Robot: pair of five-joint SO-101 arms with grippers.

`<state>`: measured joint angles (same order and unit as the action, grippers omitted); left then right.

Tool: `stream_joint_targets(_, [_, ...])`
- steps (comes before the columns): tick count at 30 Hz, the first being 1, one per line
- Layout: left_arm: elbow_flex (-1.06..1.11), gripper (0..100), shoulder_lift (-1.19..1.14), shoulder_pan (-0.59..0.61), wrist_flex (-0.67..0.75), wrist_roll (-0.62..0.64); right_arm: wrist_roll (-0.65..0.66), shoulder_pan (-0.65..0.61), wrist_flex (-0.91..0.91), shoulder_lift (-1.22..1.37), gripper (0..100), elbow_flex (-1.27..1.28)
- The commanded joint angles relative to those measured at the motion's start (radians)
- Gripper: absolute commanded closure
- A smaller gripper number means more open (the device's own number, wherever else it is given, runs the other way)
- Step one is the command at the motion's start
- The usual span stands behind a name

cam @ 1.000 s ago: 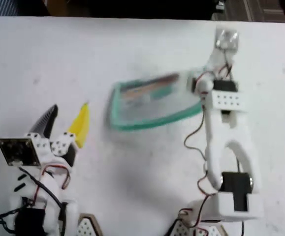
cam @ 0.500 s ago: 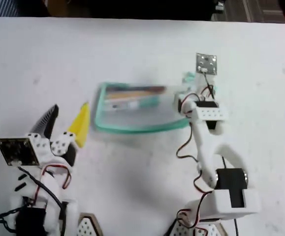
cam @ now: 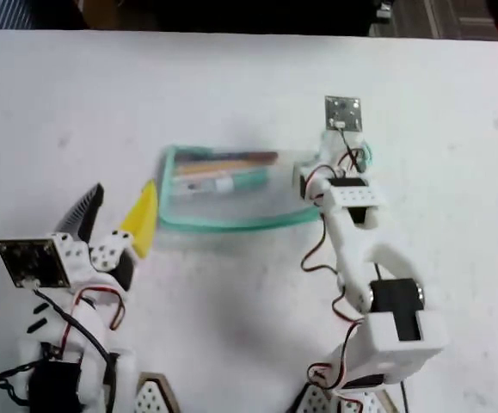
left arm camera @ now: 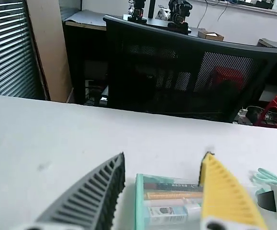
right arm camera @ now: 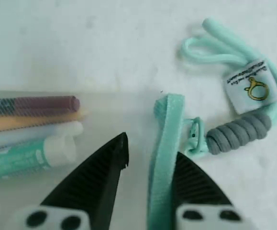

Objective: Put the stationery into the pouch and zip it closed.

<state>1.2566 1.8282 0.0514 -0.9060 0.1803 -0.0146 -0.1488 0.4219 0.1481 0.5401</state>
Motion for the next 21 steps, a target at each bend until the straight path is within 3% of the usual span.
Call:
stream_joint_targets(1, [-0.008,74,-0.004,0.005,0.021,0.008,0.089,-0.042,0.093,0.031,62.9,-0.071])
stream_joint_targets(3, [-0.008,74,-0.004,0.005,0.021,0.008,0.146,-0.053,0.127,0.035,57.1,-0.083])
stream_joint_targets(5, [-0.008,74,-0.004,0.005,0.021,0.008,0.183,-0.054,0.137,0.035,57.5,-0.083])
stream_joint_targets(13, [-0.015,74,-0.004,0.012,0.029,0.002,0.19,0.01,0.22,-0.082,72.6,-0.089])
stream_joint_targets(15, [-0.021,79,-0.004,0.008,0.029,-0.035,0.189,0.025,0.275,-0.183,78.7,-0.087])
stream_joint_targets(18, [-0.072,99,-0.004,0.007,0.021,-0.169,0.189,0.033,0.36,-0.36,91.3,-0.087])
stream_joint_targets(20, [-0.114,95,-0.005,0.008,0.006,-0.244,0.189,0.03,0.407,-0.503,99.4,-0.087])
stream_joint_targets(21, [-0.138,97,-0.007,0.008,-0.009,-0.27,0.192,0.027,0.427,-0.576,96.9,-0.089])
